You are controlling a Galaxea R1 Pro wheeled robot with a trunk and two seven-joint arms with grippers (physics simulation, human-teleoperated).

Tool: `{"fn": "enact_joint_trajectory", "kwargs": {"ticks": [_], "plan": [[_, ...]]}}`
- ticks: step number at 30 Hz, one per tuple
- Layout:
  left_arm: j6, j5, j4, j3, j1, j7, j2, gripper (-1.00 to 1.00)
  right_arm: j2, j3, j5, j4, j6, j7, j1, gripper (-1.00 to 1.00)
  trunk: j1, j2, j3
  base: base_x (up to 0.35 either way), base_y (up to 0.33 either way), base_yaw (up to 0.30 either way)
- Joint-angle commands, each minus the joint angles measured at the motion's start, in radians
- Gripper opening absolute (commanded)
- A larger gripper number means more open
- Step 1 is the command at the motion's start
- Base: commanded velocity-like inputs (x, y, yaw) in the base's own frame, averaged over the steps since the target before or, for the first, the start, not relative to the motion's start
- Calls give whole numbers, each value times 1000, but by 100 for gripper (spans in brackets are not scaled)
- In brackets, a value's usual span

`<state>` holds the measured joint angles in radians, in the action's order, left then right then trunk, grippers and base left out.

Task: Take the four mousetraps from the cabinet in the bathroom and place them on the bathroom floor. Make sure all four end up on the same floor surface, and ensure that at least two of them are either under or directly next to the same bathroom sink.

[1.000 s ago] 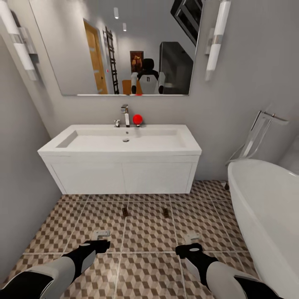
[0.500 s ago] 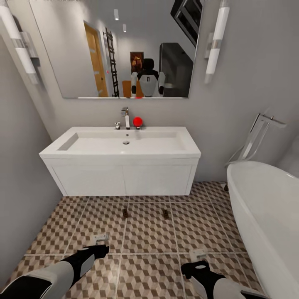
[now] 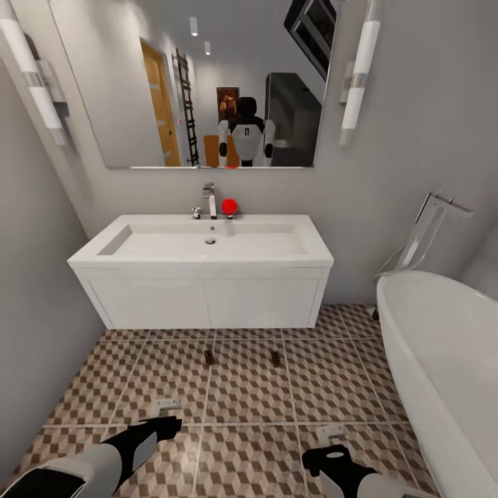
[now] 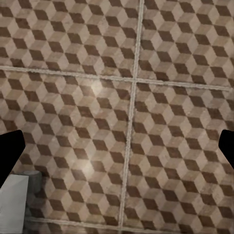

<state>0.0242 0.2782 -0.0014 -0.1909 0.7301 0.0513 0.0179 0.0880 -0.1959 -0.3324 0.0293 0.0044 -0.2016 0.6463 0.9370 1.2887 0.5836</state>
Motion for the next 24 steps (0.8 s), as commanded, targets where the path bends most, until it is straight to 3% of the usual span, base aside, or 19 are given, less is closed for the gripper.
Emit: {"fn": "enact_joint_trajectory", "kwargs": {"ticks": [1,7,24], "plan": [[2,9,0,-9,-4,2,0,100,0,-8,-10,3,1,-5,1,100,-4,-7,-2,0,0,0],[1,9,0,-9,-31,2,-1,100,-2,-8,-9,3,0,-4,-15,100,-27,-49,-21,0,0,0],[-7,9,0,-9,-118,2,-18,100,-8,-8,-8,3,0,-15,-111,100,-27,-49,-28,0,0,0]]}}
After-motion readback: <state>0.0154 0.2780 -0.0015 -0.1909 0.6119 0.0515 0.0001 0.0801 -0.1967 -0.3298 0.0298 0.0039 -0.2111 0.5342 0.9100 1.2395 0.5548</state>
